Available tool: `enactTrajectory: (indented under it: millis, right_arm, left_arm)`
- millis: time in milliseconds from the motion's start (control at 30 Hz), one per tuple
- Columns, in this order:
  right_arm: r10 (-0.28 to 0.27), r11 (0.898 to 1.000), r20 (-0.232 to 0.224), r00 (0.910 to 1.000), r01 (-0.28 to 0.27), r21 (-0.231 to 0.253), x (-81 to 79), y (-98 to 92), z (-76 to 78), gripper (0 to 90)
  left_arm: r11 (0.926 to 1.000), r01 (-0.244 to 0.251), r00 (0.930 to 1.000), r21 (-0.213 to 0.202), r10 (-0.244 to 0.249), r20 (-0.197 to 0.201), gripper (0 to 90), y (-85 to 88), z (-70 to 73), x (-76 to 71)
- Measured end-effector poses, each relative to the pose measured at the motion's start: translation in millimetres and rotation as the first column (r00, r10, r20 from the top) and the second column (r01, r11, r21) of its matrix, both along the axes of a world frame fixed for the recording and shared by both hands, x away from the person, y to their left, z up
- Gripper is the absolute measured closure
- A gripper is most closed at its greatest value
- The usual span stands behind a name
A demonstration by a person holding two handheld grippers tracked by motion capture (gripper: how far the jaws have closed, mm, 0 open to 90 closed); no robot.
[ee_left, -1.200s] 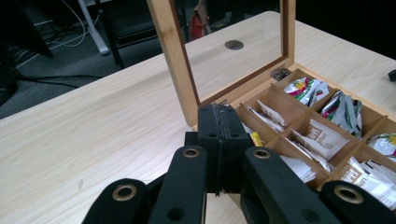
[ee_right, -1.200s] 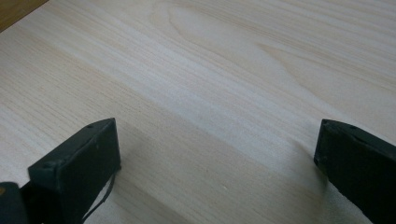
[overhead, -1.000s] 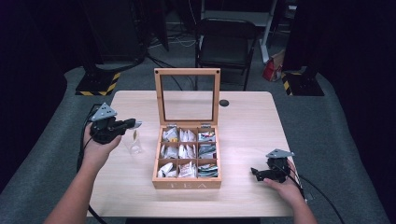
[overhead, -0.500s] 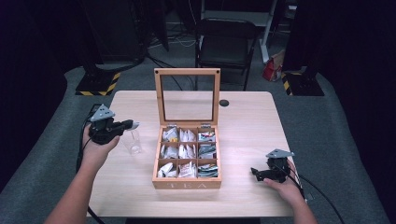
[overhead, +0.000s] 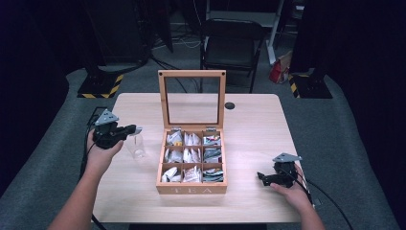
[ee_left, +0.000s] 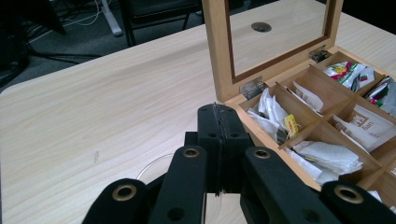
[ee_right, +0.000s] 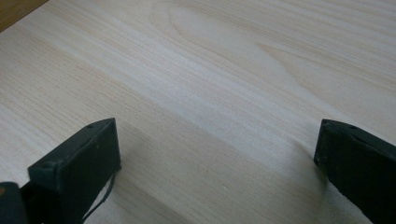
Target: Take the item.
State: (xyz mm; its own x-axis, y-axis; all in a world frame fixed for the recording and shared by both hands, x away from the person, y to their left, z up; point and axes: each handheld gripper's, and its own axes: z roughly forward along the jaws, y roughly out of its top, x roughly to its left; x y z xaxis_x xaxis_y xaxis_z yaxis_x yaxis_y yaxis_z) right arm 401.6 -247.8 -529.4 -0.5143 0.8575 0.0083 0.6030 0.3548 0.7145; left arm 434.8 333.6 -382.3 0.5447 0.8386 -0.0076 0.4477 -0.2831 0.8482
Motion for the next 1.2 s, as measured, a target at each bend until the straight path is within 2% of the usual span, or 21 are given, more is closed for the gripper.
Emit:
enactTrajectory:
  millis: [267, 367, 533, 800, 1200]
  right_arm:
    - [0.001, 1.0, -0.002, 1.0, -0.001, 0.0, 0.0, 0.0, 0.0, 0.0]
    - [0.0, 1.0, 0.0, 1.0, 0.0, 0.0, 0.0, 0.0, 0.0, 0.0]
    - [0.001, 1.0, -0.002, 1.0, -0.001, 0.0, 0.0, 0.0, 0.1, 0.0]
    - [-0.001, 1.0, 0.0, 1.0, 0.001, 0.001, 0.0, 0.0, 0.0, 0.0]
    - [0.001, 1.0, -0.003, 1.0, -0.001, 0.0, 0.0, 0.0, 0.1, 0.0]
  left_arm:
    - [0.9998, -0.013, 0.9999, -0.012, 0.013, -0.006, 89.5, -1.0, -6.6, 4.5]
    - [0.9997, -0.019, 0.9996, -0.016, 0.019, -0.02, 89.5, -0.8, -11.1, 5.1]
    - [0.9996, -0.026, 0.999, -0.007, 0.026, -0.037, 89.4, 3.1, -18.1, 5.8]
    - [0.9989, -0.039, 0.9979, -0.024, 0.038, -0.052, 89.4, 9.2, -28.4, 6.0]
    - [0.998, -0.059, 0.9954, -0.024, 0.057, -0.077, 89.4, 15.3, -40.8, 6.3]
